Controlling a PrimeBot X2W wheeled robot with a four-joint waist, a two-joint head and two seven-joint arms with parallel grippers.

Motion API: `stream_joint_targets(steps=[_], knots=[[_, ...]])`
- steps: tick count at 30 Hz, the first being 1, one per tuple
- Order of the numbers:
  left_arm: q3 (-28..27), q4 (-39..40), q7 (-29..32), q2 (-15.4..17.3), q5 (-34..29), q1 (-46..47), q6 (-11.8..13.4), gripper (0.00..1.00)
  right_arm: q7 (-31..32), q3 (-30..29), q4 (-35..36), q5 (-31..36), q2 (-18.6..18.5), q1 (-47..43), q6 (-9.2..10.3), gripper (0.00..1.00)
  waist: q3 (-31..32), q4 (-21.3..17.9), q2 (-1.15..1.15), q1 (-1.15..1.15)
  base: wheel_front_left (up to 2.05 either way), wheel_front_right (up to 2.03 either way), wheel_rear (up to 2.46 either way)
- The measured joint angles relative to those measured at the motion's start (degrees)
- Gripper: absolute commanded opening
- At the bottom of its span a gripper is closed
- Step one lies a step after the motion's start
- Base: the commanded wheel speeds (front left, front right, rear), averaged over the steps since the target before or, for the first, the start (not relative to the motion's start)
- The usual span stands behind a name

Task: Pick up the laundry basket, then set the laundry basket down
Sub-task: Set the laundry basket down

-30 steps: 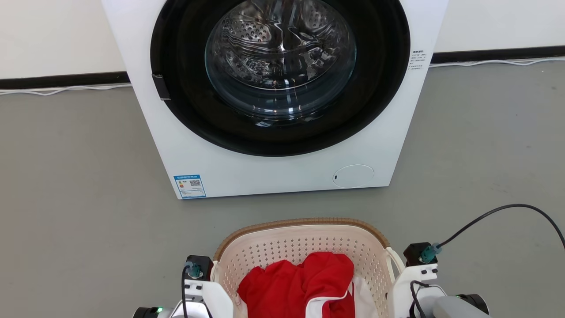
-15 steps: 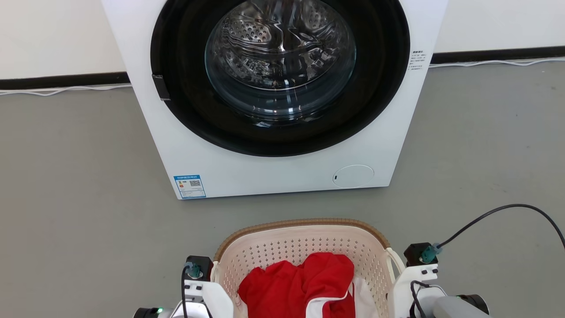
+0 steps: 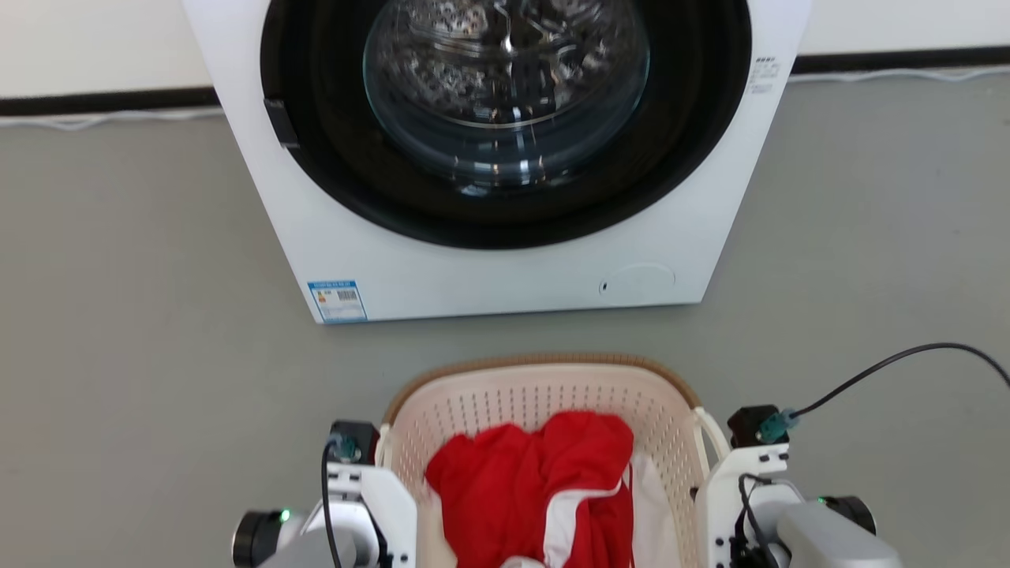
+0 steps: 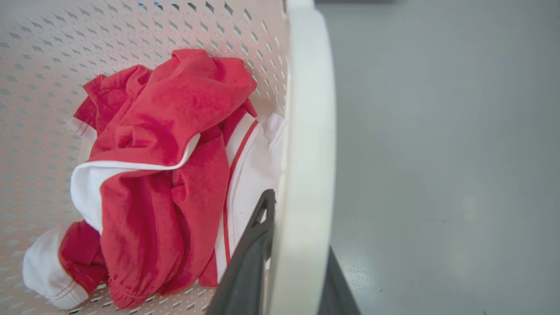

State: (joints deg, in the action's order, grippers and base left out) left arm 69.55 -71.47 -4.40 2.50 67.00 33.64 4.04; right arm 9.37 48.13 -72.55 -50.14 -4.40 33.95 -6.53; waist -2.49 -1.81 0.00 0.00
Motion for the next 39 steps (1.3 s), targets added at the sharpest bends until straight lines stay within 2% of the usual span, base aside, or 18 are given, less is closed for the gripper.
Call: stream_joint_targets(steps=[9, 22, 31, 39], knots=[[-0.03, -0.57, -2.25, -0.15, -0.04, 6.27, 0.12, 0.0, -4.2, -0.05, 1.88, -1.19, -1.7, 3.91, 0.0, 0.0, -6.66, 0.17, 0.0, 0.0, 0.0, 0.0, 0.0], [-0.09, 2.33, -6.04, -0.29, -0.53, 16.5, 2.83, 0.0, -11.33, 0.59, 3.09, -0.8, -5.19, 13.04, -0.05, 0.0, -21.08, 0.81, 0.0, 0.0, 0.0, 0.0, 0.0], [-0.1, 5.72, -8.04, -0.21, -0.51, 22.73, 5.05, 0.0, -13.56, 1.63, 3.2, -0.21, -7.99, 19.9, -0.1, 0.0, -29.89, 2.4, 0.0, 0.0, 0.0, 0.0, 0.0], [-0.19, 6.48, -9.73, 0.03, -0.49, 27.56, 5.64, 0.0, -15.51, 1.94, 3.31, 0.42, -9.02, 24.84, -0.1, 0.0, -37.47, 3.49, 0.0, 0.0, 0.0, 0.0, 0.0]])
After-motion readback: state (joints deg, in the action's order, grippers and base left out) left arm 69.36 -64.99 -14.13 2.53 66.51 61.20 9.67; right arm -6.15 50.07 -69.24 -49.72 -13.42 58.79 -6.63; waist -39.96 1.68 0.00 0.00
